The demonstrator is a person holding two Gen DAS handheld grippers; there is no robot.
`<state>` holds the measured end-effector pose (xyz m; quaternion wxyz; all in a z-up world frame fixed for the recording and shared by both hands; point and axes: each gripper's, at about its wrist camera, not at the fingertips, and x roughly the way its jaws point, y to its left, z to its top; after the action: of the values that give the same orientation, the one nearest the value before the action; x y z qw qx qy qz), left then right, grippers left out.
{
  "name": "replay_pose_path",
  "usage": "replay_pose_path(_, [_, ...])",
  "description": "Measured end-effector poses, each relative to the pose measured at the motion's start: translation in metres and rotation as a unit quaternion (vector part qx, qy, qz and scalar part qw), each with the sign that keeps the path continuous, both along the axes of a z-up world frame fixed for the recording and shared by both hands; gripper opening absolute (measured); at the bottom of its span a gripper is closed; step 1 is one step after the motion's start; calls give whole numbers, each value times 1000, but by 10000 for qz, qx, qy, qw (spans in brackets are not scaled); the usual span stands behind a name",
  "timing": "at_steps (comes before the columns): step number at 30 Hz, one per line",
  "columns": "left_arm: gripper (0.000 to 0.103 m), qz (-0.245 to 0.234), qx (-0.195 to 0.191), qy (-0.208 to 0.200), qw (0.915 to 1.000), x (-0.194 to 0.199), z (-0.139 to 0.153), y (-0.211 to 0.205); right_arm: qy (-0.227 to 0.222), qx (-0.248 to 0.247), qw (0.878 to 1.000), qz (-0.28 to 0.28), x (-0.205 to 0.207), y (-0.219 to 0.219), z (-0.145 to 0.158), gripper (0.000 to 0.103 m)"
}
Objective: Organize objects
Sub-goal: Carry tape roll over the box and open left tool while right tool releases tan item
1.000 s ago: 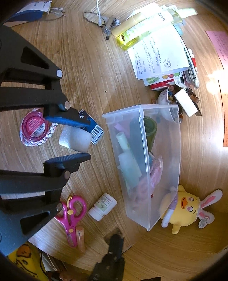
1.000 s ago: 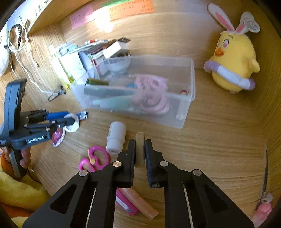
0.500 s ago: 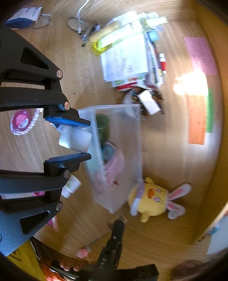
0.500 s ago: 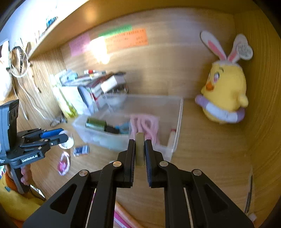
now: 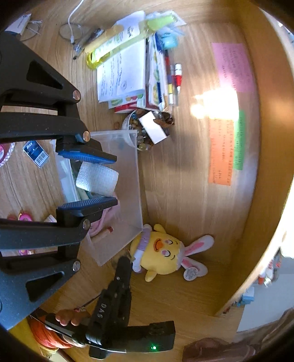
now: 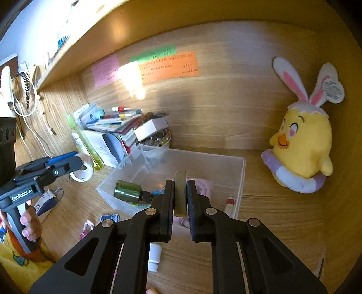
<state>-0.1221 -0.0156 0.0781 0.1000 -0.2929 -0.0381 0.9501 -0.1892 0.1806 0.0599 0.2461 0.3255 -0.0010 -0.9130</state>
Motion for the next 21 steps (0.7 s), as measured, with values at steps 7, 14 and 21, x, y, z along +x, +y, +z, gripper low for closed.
replay_pose_path(7, [30,-180,83,-603,9980,-33,-32,3,-373,288,9989,-8,-25,-11,-32,10])
replay_pose_path(14, [30,-234,-10,-1018,9945,-58,-58,8,-628,400,9972,-7,-42,-18,-53,10])
replay_pose_path(21, [30,-279,-25,-1168,9928,-65,-69,11,-710,572,9958,84,-47,-30,-65,10])
